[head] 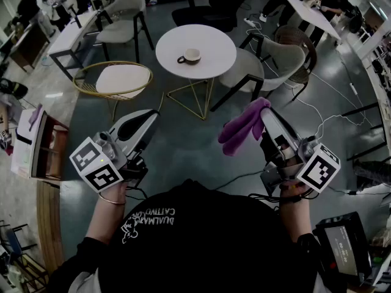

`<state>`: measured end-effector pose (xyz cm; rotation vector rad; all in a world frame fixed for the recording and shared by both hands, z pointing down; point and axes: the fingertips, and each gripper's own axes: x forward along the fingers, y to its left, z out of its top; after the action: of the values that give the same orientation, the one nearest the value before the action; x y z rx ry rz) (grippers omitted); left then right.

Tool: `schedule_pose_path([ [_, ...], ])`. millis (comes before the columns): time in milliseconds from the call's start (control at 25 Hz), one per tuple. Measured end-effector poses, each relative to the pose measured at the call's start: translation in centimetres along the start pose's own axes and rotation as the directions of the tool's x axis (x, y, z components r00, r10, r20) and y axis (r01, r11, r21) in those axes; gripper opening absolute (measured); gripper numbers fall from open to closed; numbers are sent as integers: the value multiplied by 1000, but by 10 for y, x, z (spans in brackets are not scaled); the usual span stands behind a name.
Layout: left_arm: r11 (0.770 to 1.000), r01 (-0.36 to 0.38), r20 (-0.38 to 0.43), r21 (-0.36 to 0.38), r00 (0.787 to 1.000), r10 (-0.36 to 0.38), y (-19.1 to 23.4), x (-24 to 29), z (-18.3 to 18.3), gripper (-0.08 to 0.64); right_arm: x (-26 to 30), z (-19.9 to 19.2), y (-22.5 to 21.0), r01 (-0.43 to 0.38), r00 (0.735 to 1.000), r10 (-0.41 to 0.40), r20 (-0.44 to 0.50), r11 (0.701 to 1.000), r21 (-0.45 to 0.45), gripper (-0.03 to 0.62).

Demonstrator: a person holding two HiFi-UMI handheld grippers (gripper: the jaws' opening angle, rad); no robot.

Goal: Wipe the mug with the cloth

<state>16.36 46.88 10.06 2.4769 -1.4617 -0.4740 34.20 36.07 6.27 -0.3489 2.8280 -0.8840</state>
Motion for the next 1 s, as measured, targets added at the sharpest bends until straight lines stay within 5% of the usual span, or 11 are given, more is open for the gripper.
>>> schedule_pose_path([
  [320,1000,4,2,-3,1000,-4,6,0,2,-5,3,-2,-2,3,1000,-3,14,1000,14,28],
  [480,999,31,75,24,997,-33,5,-5,18,-5,11,-3,-2,8,1000,-8,16,1000,16,28],
  [680,989,71,200,130,975,-96,-6,-18,53,-8,19,0,-1,5,999,-6,42,999,31,29],
  [840,971,-12,221,237,974,-42,22,-33,56,-8,43,-22,-11,16,999,-18,48,999,42,29],
  [1000,976,52,232,209,967,-102,35,-39,55,-8,63,-43,-20,60,998,-61,23,998,9,29],
])
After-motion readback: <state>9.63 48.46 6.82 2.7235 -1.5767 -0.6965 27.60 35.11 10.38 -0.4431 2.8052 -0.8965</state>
